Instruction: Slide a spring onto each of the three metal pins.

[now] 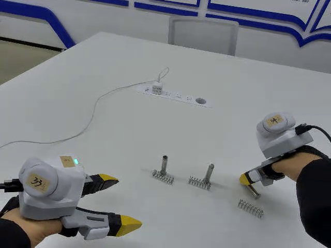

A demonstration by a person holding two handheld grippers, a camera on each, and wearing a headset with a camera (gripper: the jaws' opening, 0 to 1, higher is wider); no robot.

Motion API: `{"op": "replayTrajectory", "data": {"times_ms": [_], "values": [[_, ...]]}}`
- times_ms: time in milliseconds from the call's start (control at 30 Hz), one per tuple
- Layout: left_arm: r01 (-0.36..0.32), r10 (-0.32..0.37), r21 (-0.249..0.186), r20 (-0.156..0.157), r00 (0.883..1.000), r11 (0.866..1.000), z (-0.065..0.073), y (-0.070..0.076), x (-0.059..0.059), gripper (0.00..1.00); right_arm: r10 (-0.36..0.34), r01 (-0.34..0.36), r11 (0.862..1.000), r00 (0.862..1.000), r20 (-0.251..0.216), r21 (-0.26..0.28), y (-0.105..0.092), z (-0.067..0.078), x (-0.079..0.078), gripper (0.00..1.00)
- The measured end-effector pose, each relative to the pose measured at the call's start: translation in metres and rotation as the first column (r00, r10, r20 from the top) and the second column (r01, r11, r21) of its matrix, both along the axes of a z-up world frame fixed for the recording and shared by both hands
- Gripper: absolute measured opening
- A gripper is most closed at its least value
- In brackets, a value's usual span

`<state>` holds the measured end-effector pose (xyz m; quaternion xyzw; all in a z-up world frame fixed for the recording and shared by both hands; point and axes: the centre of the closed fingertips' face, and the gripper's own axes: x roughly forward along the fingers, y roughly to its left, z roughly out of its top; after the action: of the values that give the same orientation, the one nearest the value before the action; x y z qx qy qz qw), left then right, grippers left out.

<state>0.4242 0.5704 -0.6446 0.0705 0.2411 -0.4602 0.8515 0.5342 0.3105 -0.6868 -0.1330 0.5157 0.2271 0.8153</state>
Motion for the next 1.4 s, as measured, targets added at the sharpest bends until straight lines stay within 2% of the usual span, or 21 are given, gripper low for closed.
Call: {"op": "replayTrajectory", "data": {"times_ms": [200, 333, 633, 900, 1033, 1200, 1400], "values": [[-0.003, 0.003, -0.003, -0.002, 1.000, 1.000, 0.0001, -0.0003, 0.0002, 0.69, -0.031, 0.031, 1.000, 0.999, -0.039, -0.006, -0.0016, -0.0037, 0.0015, 0.10], [-0.002, 0.002, -0.004, -0.003, 1.000, 1.000, -0.0005, -0.0011, -0.0002, 0.69, -0.021, 0.020, 0.999, 0.998, -0.061, -0.027, -0.0013, -0.0043, 0.0000, 0.10], [0.000, 0.000, -0.004, -0.003, 1.000, 1.000, -0.0007, -0.0018, 0.0000, 0.69, 0.019, -0.036, 0.987, 0.994, -0.107, -0.157, -0.0033, -0.0047, -0.0019, 0.10], [0.000, 0.000, -0.004, -0.006, 1.000, 1.000, -0.0014, -0.0025, 0.0002, 0.69, 0.045, -0.077, 0.976, 0.987, -0.155, -0.205, -0.0027, -0.0060, -0.0030, 0.11], [0.005, -0.005, 0.001, -0.008, 1.000, 1.000, -0.0024, -0.0033, -0.0001, 0.69, 0.059, -0.107, 0.962, 0.979, -0.193, -0.252, -0.0002, -0.0072, -0.0043, 0.10], [0.007, -0.007, 0.006, -0.008, 1.000, 1.000, -0.0025, -0.0034, -0.0010, 0.68, 0.051, -0.106, 0.966, 0.972, -0.228, -0.237, -0.0023, -0.0078, -0.0038, 0.10], [0.009, -0.009, 0.008, -0.008, 1.000, 1.000, -0.0023, -0.0041, -0.0014, 0.68, 0.045, -0.101, 0.960, 0.976, -0.212, -0.262, -0.0004, -0.0075, -0.0063, 0.09]]}}
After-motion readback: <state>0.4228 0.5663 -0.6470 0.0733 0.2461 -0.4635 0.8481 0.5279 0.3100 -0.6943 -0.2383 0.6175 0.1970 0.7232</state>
